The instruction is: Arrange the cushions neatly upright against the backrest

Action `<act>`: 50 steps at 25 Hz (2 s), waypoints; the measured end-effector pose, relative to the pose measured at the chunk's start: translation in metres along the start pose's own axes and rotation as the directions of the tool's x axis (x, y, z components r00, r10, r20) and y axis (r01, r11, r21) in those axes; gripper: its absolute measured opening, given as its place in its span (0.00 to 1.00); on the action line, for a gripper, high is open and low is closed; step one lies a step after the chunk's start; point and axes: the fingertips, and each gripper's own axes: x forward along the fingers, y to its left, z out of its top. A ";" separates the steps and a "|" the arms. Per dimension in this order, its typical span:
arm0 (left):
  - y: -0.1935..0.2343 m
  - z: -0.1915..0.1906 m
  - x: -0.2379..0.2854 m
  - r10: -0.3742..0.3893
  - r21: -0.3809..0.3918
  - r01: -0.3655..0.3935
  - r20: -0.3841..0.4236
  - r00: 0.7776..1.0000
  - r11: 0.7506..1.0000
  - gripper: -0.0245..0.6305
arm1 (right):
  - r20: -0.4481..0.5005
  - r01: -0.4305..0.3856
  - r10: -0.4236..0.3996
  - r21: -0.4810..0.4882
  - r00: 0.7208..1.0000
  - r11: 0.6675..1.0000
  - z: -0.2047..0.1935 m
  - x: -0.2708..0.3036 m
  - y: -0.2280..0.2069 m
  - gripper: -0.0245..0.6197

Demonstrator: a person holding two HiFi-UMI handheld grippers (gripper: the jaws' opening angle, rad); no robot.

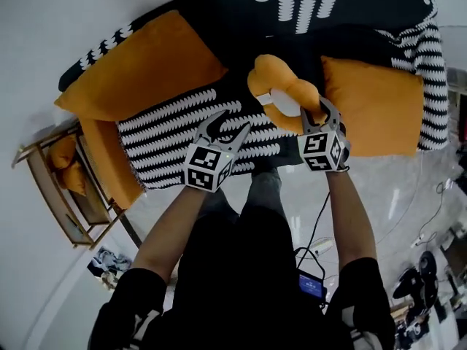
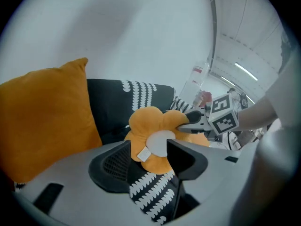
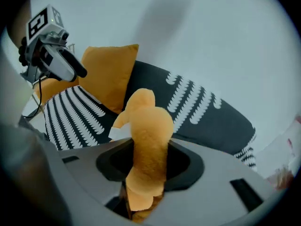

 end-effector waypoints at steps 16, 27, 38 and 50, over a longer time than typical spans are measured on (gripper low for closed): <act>0.055 0.013 -0.038 0.301 -0.318 -0.248 0.131 0.945 0.915 0.42 | 0.017 -0.151 0.245 -0.743 0.969 0.652 0.152 0.113 -0.003 0.39; 0.053 0.012 -0.076 0.327 -0.323 -0.266 0.150 0.933 0.908 0.43 | 0.153 -0.081 0.229 -0.635 0.961 0.768 0.207 0.076 0.028 0.56; 0.012 0.029 -0.112 0.161 -0.080 -0.148 0.195 0.967 0.986 0.42 | 0.143 -0.015 0.071 -0.361 0.987 0.933 0.133 -0.033 0.038 0.52; -0.068 0.052 -0.065 0.045 -0.001 -0.046 0.165 0.985 0.999 0.42 | 0.077 0.022 -0.029 0.085 0.997 0.996 0.030 -0.103 -0.002 0.52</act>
